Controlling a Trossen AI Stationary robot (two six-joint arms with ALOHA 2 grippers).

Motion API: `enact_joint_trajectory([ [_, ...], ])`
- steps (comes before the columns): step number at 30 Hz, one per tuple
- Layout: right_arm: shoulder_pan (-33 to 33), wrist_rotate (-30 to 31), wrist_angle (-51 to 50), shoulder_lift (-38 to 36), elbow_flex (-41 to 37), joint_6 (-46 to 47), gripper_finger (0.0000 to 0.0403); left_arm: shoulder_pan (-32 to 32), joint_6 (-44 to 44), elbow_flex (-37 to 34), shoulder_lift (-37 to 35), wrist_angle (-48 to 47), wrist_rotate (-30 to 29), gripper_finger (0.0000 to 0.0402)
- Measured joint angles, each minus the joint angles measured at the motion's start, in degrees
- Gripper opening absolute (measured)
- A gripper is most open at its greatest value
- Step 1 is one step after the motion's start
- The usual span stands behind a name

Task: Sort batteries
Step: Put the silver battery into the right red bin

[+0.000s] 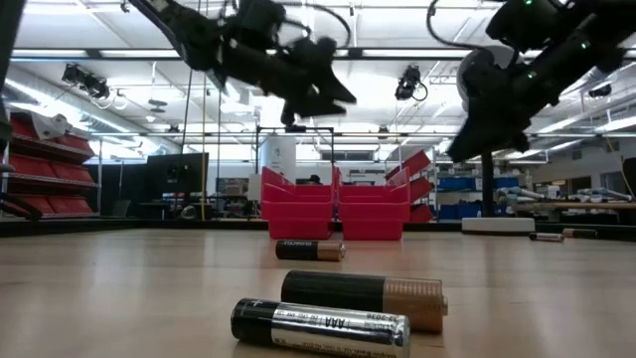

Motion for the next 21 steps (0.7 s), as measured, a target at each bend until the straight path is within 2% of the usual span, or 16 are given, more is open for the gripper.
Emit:
enact_joint_trajectory([
  [4,-2.5,4.3,-16.8,0.0,5.0,1.7,0.0102,-1.5,3.7,-2.8,-5.0,1.0,-4.8,0.0174],
  [7,-5.2,6.0,-25.4,0.0,6.6,3.1,0.0102,-2.4,4.6,-5.6,-6.6,2.0,-5.8,0.0145],
  [11,-7.2,1.3,-30.5,0.0,5.9,2.5,0.0102,-5.8,4.3,-11.5,-7.0,7.2,-6.2,0.0110],
  [14,-8.4,-1.1,-32.7,0.7,5.0,4.2,0.0102,-8.6,4.2,-17.4,-7.0,15.4,-6.4,0.0092],
  [18,-10.0,-4.2,-34.7,3.3,4.9,6.6,0.0102,-9.6,4.6,-24.2,-7.1,26.8,-7.0,0.0085],
  [21,-10.4,-5.1,-36.1,6.3,4.9,7.8,0.0102,-9.6,4.5,-27.4,-7.1,27.9,-7.0,0.0084],
])
